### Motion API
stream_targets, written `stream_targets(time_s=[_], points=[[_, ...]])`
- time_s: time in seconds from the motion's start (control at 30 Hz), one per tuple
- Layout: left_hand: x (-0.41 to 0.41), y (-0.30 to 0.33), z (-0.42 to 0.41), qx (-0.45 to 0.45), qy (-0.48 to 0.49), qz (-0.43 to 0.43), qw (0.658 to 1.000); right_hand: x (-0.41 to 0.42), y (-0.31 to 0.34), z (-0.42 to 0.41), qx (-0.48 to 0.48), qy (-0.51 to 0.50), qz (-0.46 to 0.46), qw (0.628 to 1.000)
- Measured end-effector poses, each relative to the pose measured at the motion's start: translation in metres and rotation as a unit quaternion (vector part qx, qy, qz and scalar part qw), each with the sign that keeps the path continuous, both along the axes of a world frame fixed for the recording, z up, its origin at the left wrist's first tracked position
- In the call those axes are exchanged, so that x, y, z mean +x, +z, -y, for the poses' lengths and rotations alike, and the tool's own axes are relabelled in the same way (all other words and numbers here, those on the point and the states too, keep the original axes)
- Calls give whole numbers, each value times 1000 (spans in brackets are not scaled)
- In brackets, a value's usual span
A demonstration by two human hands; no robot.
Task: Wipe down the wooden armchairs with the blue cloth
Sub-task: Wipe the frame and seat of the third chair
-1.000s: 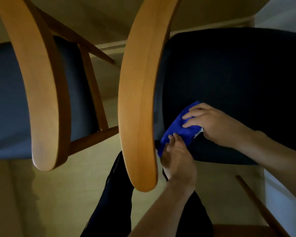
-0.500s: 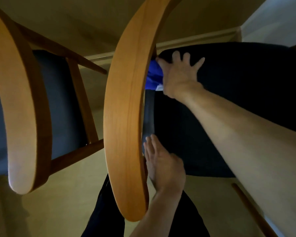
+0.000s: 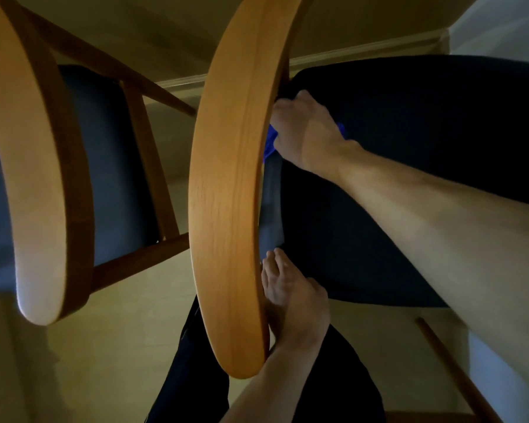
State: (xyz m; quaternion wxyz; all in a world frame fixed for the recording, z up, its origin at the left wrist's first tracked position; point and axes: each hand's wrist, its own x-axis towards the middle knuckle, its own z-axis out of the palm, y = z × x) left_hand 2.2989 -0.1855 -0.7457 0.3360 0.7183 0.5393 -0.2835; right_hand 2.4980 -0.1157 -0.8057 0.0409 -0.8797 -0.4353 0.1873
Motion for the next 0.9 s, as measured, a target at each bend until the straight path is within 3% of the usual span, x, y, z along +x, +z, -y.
stream_targets(time_s=[0.17,0.37,0.47,0.6,0.67,0.73,0.8,0.9], points=[[-2,-2,-4,-39,13,-15,999,-51,19,46,28,46,-269,962],[-7,1,-2,-73,-40,5,996,-112,12,76,-56,105,-135,984],[-6,1,-2,-62,-63,7,996,-98,14,72,-31,128,-92,987],[-14,-1,1,-41,-142,29,989,-29,9,53,37,10,-20,999],[-20,0,3,-34,-256,51,965,2,1,40,58,-92,-8,994],[-29,0,5,-42,-404,68,911,7,-4,31,60,-125,-30,990],[-34,-4,8,-38,-481,54,874,-13,-7,32,49,-62,-53,995],[-36,-7,8,-21,-511,30,859,-73,-3,56,50,19,-137,989]])
